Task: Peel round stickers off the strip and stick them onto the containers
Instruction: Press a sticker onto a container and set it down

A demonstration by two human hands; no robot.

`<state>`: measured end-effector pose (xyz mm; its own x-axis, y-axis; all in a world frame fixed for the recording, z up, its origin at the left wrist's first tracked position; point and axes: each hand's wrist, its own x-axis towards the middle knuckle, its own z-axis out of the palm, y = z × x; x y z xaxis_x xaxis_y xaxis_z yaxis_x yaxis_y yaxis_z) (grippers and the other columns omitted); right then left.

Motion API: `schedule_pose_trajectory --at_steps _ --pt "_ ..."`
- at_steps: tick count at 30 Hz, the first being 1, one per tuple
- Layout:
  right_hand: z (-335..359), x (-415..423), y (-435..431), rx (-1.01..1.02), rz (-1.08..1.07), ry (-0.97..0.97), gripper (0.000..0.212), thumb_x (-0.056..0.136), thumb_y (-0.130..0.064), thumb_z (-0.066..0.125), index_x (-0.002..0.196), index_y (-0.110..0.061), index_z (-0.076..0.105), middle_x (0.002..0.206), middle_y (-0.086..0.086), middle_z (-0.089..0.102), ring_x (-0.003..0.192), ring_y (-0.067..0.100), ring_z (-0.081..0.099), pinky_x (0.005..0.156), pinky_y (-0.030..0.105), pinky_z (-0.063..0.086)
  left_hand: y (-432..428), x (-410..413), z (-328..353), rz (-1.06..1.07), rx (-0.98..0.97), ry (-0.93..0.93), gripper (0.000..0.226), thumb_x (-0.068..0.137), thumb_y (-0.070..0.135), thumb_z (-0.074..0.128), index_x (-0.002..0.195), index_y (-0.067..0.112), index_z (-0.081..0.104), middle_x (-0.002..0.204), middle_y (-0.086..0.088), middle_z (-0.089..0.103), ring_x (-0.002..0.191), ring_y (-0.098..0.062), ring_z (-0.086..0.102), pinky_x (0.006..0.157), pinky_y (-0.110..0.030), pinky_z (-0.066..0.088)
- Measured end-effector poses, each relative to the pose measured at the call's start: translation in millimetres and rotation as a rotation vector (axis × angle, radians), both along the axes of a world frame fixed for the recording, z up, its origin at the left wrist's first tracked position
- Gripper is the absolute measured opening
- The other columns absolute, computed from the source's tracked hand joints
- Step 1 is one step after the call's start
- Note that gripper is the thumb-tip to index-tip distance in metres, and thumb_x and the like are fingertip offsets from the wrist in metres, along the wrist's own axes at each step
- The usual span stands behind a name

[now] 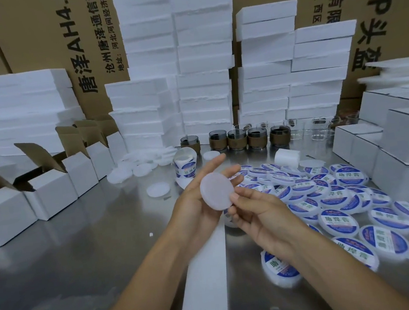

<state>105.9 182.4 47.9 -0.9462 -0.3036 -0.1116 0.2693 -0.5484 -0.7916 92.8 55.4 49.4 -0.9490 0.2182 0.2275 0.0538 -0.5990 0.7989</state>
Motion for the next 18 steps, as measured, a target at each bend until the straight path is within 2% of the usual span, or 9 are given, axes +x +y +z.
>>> schedule_pose_trajectory --at_steps 2,4,5,8,11,13,14,16,18 --pt "-1 -1 -1 -0.016 -0.012 0.01 0.009 0.083 0.004 0.058 0.088 -0.004 0.057 0.061 0.007 0.065 0.05 0.011 0.061 0.052 0.018 0.053 -2 1 2 -0.078 0.09 -0.047 0.035 0.094 0.024 0.037 0.122 0.018 0.057 0.111 -0.014 0.069 0.097 -0.027 0.067 0.087 -0.036 0.053" --pt "-3 -1 -3 -0.004 -0.035 0.019 0.011 0.083 0.003 0.059 0.081 -0.006 0.055 0.058 0.006 0.066 0.05 0.012 0.064 0.051 0.017 0.052 -3 2 4 -0.098 0.112 -0.068 0.046 0.094 0.045 0.033 0.124 0.017 0.055 0.112 -0.016 0.068 0.098 -0.028 0.068 0.084 -0.036 0.056" --pt "-4 -1 -3 0.007 -0.045 0.028 0.013 0.082 0.003 0.061 0.079 -0.007 0.053 0.058 0.006 0.066 0.051 0.012 0.065 0.051 0.017 0.052 -3 3 4 -0.087 0.09 -0.051 0.049 0.091 0.048 0.035 0.122 0.016 0.056 0.108 -0.015 0.07 0.097 -0.027 0.068 0.081 -0.035 0.057" --pt "-7 -1 -4 0.072 -0.06 0.099 0.016 0.08 0.002 0.064 0.077 -0.007 0.051 0.059 0.007 0.067 0.055 0.014 0.067 0.052 0.018 0.053 0 2 2 0.032 -0.069 0.08 0.031 0.083 0.027 0.05 0.108 0.014 0.062 0.089 -0.008 0.072 0.086 -0.021 0.07 0.07 -0.029 0.057" --pt "-6 -4 -1 0.217 -0.145 0.19 0.018 0.081 -0.002 0.067 0.089 -0.008 0.052 0.065 0.007 0.07 0.058 0.016 0.068 0.053 0.02 0.054 -4 -1 3 0.211 -0.079 0.11 0.019 0.078 0.011 0.057 0.095 0.011 0.065 0.074 -0.004 0.068 0.071 -0.017 0.068 0.06 -0.025 0.055" --pt "-7 -6 4 0.392 -0.271 0.274 0.02 0.083 -0.006 0.065 0.095 -0.015 0.053 0.072 0.004 0.071 0.057 0.015 0.067 0.051 0.02 0.052 -15 -7 3 0.406 -0.082 0.049 0.012 0.082 0.003 0.06 0.09 0.011 0.064 0.068 -0.003 0.067 0.063 -0.015 0.066 0.06 -0.024 0.056" --pt "-8 -7 7 0.542 -0.353 0.351 0.019 0.085 -0.008 0.063 0.095 -0.02 0.052 0.076 0.001 0.069 0.058 0.013 0.066 0.05 0.02 0.05 -21 -11 2 0.513 -0.126 -0.007 0.012 0.084 0.001 0.061 0.088 0.012 0.064 0.068 -0.003 0.067 0.062 -0.014 0.065 0.059 -0.024 0.056" --pt "-13 -7 14 0.889 -0.47 0.579 0.017 0.088 -0.014 0.057 0.095 -0.028 0.049 0.08 -0.007 0.064 0.063 0.011 0.063 0.053 0.025 0.049 -33 -20 -4 0.676 -0.274 -0.145 0.011 0.086 0.005 0.064 0.084 0.015 0.064 0.075 -0.005 0.067 0.064 -0.015 0.063 0.059 -0.024 0.054" --pt "-18 -5 17 1.129 -0.481 0.775 0.018 0.09 -0.017 0.053 0.1 -0.031 0.047 0.081 -0.012 0.059 0.066 0.008 0.059 0.06 0.033 0.05 -38 -27 -12 0.732 -0.439 -0.259 0.007 0.086 0.012 0.066 0.081 0.017 0.064 0.082 -0.006 0.066 0.07 -0.016 0.062 0.064 -0.026 0.052"
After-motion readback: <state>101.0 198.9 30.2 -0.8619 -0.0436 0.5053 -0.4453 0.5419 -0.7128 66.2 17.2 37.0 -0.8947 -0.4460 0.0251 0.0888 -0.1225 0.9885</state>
